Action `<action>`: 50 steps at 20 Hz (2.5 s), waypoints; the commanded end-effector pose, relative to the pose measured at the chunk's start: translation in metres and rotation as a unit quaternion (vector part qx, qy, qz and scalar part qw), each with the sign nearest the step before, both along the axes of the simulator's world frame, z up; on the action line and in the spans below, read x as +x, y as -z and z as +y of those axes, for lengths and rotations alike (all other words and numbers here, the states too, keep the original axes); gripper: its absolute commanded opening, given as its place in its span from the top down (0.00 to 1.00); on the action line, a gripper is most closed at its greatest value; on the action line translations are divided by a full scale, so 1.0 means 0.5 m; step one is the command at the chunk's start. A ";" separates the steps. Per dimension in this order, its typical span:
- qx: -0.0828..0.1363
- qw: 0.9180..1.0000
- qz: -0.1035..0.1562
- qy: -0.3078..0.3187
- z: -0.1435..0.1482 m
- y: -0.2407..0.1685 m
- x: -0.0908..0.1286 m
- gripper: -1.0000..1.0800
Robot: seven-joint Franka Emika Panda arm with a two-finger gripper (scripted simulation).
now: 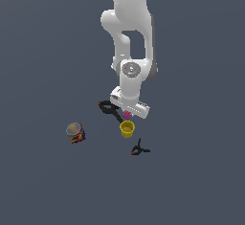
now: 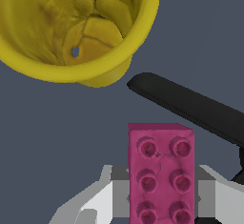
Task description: Pick up a designated object from a clutter of objects.
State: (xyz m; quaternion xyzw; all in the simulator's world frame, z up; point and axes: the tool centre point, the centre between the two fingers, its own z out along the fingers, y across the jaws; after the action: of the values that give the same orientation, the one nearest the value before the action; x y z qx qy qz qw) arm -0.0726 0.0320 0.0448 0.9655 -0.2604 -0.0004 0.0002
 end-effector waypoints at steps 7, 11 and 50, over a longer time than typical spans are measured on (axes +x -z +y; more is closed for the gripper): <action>0.000 1.000 0.000 0.000 -0.004 -0.120 -0.012 1.00; 0.000 1.000 0.000 0.000 -0.007 -0.191 -0.019 1.00; 0.000 1.000 0.000 0.000 -0.025 -0.751 -0.053 1.00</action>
State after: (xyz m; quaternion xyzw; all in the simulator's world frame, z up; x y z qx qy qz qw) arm -0.0990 0.0197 0.4184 0.9655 -0.2604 0.0002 -0.0001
